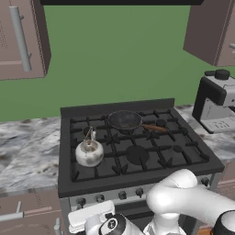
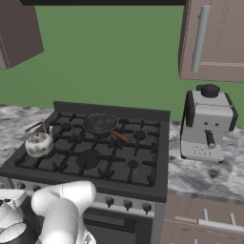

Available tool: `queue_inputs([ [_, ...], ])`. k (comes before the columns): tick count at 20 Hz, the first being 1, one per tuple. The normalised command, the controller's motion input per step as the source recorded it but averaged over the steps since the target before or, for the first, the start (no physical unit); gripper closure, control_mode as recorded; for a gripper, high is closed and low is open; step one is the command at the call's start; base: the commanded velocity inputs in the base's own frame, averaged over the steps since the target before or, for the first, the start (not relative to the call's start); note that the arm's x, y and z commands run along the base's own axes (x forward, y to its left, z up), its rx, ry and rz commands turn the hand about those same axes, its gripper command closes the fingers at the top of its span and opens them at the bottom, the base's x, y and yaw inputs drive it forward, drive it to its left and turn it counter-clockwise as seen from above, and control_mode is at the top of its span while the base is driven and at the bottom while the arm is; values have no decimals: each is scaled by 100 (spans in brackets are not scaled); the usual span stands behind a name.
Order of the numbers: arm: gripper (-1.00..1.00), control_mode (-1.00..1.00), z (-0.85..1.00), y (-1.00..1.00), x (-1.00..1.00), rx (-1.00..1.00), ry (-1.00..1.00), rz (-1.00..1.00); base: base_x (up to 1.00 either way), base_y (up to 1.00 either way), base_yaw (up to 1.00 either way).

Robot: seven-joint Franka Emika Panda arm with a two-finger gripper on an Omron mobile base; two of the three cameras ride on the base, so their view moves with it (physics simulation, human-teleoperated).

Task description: Pick the kettle from the counter and place it on a stove burner. Then turn the burner on.

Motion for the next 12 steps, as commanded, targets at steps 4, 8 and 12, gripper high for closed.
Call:
queue_inputs([
  [4,-100,-100,-41,9,17,0,3,0,0,0,0],
  [8,-100,-100,-38,1,9,-1,3,0,0,0,0],
  [12,-100,-100,-28,0,9,0,1,0,0,0,0],
])
